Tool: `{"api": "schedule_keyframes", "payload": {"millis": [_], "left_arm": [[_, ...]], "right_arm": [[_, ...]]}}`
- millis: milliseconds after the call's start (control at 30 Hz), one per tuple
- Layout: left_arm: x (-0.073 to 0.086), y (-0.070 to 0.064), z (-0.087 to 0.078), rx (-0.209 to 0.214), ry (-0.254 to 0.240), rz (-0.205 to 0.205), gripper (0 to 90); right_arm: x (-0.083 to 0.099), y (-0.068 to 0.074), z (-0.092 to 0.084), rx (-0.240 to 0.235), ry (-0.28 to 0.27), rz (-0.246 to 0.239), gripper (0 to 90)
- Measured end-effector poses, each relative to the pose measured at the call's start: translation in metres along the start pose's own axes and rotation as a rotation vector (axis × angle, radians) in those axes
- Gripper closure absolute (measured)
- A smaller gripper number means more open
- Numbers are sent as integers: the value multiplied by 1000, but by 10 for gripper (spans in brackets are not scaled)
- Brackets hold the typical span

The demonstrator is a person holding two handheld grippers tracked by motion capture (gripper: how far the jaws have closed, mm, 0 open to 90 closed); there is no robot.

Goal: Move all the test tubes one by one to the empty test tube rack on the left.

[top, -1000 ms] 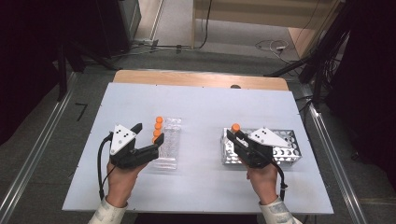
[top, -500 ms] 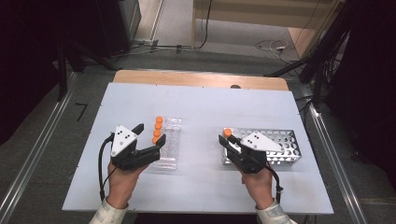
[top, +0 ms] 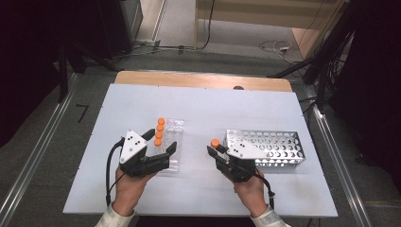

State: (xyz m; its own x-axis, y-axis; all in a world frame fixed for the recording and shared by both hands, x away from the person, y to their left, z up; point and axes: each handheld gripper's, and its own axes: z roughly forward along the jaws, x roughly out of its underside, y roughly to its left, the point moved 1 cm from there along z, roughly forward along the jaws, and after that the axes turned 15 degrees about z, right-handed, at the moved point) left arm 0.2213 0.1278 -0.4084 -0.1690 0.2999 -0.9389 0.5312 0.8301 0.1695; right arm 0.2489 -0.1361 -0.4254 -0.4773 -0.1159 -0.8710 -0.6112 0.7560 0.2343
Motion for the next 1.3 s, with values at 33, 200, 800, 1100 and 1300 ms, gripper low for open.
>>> {"api": "schedule_keyframes", "payload": {"millis": [33,200,800,1100,1300], "left_arm": [[0,-2,1,6,1,5,214],[-2,-17,4,52,7,37,221],[-4,-45,13,184,-3,76,319],[-1,-54,17,234,-12,108,524],[1,-55,19,234,-4,119,618]], "right_arm": [[1,1,2,-3,6,-3,720],[7,9,9,-18,28,-22,720],[18,29,23,-56,81,-62,719],[21,38,25,-75,92,-91,720],[21,40,24,-82,88,-90,719]]}}
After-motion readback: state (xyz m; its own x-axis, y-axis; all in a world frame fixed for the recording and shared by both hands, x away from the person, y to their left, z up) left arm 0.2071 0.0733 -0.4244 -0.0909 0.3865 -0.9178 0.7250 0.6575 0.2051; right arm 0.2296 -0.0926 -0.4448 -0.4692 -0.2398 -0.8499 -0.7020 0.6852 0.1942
